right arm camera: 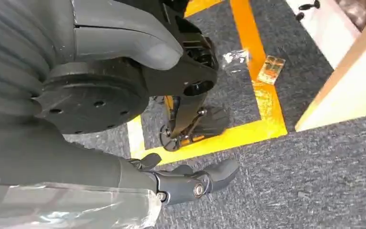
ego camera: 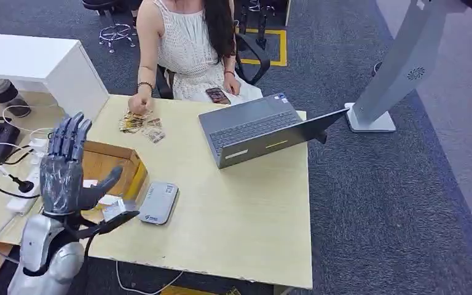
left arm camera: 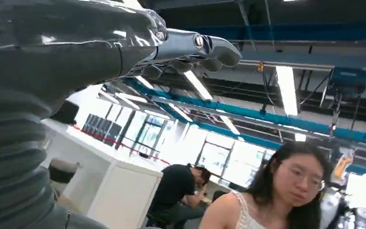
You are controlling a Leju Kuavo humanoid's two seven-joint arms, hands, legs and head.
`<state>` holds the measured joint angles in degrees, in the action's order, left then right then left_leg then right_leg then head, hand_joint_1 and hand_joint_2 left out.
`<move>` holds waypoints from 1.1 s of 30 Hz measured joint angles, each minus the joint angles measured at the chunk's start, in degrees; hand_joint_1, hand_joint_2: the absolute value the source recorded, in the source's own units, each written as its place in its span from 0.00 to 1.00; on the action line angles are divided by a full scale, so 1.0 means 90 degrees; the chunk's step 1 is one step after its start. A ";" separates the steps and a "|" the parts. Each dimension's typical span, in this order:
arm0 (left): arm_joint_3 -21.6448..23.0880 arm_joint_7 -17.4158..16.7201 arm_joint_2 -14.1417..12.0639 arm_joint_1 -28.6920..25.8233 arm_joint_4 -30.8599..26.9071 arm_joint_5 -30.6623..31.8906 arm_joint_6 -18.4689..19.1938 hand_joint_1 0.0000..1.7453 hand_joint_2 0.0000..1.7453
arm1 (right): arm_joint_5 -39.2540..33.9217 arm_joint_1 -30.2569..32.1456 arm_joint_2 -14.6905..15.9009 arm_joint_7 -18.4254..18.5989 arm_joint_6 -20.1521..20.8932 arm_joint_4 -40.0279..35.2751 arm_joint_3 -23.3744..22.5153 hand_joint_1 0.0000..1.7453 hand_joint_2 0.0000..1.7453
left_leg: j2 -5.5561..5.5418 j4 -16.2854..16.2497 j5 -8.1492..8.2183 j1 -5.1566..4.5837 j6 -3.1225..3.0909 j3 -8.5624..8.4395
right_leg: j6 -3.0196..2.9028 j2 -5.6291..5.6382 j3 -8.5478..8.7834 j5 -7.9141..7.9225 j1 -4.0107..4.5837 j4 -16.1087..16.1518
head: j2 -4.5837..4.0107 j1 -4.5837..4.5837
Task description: Pass the card to the sensor for recognition and then transmit it.
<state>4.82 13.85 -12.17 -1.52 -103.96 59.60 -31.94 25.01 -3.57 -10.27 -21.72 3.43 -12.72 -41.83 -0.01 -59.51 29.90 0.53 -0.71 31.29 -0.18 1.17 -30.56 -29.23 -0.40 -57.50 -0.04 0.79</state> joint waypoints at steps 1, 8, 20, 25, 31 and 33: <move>-0.0168 0.0367 0.0012 -0.0361 -0.0195 -0.0523 0.0048 0.00 1.00 | -0.0047 0.0027 0.0015 -0.0037 0.0017 0.0000 -0.0049 0.00 1.00 | 0.0007 0.0000 0.0001 0.0000 -0.0001 -0.0004 | -0.0002 0.0006 -0.0002 -0.0002 0.0000 0.0000 | 0.0000 -0.0005; -0.2465 0.2389 0.0982 -0.1595 -0.0634 -0.3897 0.2574 0.00 1.00 | -0.0129 0.0112 0.0109 -0.0039 -0.0077 -0.0002 -0.0491 0.00 1.00 | -0.0006 0.0000 0.0000 0.0002 -0.0001 0.0005 | 0.0000 -0.0009 -0.0002 -0.0006 0.0001 0.0001 | 0.0000 0.0002; -0.7400 0.2842 0.1872 -0.0511 0.3538 -0.3788 0.5317 0.00 0.00 | 0.0354 0.0146 0.0158 0.1392 -0.1001 0.0010 -0.0775 0.00 1.00 | -0.0002 0.0004 -0.0003 0.0005 0.0003 -0.0008 | -0.0005 -0.0007 0.0004 -0.0002 0.0003 0.0001 | 0.0000 -0.0002; -0.8223 0.2594 0.1683 -0.0139 0.5758 -0.3538 0.5411 0.00 1.00 | 0.0495 0.0146 0.0170 0.1782 -0.1025 0.0032 -0.0775 0.00 1.00 | -0.0016 0.0004 -0.0003 -0.0002 0.0002 -0.0008 | -0.0004 -0.0021 0.0009 -0.0003 -0.0003 0.0002 | 0.0000 -0.0005; -0.8302 0.2222 0.1513 -0.0019 0.7263 -0.3577 0.5071 0.00 0.00 | 0.0400 0.0231 0.0258 0.1743 -0.1051 0.0024 -0.0521 0.00 1.00 | -0.0018 0.0001 -0.0004 -0.0006 0.0001 -0.0011 | -0.0003 -0.0024 0.0009 -0.0002 -0.0008 0.0004 | 0.0000 0.0002; -0.8130 0.2043 0.1491 -0.0009 0.7552 -0.3713 0.4993 0.00 0.00 | 0.0245 0.0284 0.0299 0.1770 -0.1037 -0.0010 -0.0345 0.00 0.00 | -0.0018 0.0000 -0.0004 -0.0006 0.0001 -0.0011 | -0.0003 -0.0024 0.0009 -0.0002 -0.0008 0.0004 | 0.0000 0.0000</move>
<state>-68.34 32.24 1.25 -1.60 -35.99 26.18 13.00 27.21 -1.01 -7.58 -5.79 -5.90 -12.81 -44.94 -0.17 -59.51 29.86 0.47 -0.70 31.19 -0.21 0.96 -30.48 -29.24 -0.48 -57.46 -0.04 0.79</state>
